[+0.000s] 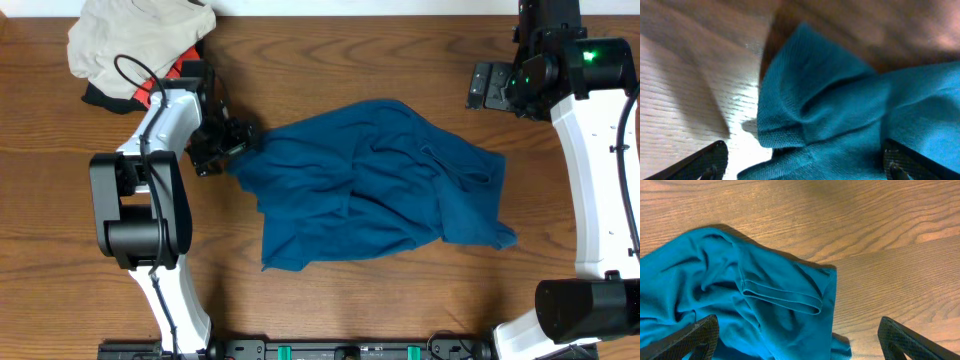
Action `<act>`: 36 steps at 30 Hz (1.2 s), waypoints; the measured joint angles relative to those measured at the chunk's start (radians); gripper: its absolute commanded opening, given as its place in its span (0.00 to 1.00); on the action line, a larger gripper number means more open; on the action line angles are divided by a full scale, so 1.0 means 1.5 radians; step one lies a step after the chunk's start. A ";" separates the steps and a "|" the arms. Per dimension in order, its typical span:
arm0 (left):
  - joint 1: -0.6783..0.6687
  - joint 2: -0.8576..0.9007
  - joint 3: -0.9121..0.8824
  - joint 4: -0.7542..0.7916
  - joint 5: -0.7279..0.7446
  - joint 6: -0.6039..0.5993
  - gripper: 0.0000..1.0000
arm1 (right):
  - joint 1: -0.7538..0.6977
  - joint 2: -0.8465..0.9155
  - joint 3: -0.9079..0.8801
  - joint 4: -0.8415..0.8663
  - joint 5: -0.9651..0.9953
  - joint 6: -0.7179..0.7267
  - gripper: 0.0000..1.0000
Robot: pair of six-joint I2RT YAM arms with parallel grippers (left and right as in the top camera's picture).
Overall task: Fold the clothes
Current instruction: 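Grasp the shirt's top-left corner with the left gripper, then lower the right gripper to grasp the shirt's top-right corner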
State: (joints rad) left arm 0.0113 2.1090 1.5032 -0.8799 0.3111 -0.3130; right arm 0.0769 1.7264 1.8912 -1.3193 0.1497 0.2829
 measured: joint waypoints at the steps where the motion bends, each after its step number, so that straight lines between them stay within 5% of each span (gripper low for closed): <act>1: 0.000 0.000 -0.007 0.003 0.001 0.000 0.98 | 0.000 0.000 0.000 0.000 0.000 0.000 0.99; 10: 0.001 -0.006 -0.019 0.036 0.039 0.001 0.98 | 0.000 0.000 0.000 0.000 0.000 -0.002 0.99; 20: 0.000 -0.005 -0.033 0.050 0.097 0.010 0.53 | 0.000 0.000 0.000 0.001 0.000 -0.003 0.99; 30: 0.000 -0.003 -0.038 0.057 0.108 0.017 0.31 | -0.061 0.001 0.000 0.000 -0.062 -0.053 0.99; 36: 0.000 -0.003 -0.038 0.058 0.110 0.017 0.29 | -0.139 0.041 0.001 -0.021 -0.186 -0.100 0.99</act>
State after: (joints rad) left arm 0.0113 2.1052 1.4467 -0.7921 0.4755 -0.2871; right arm -0.1314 1.7874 1.8927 -1.3506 -0.1287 0.1322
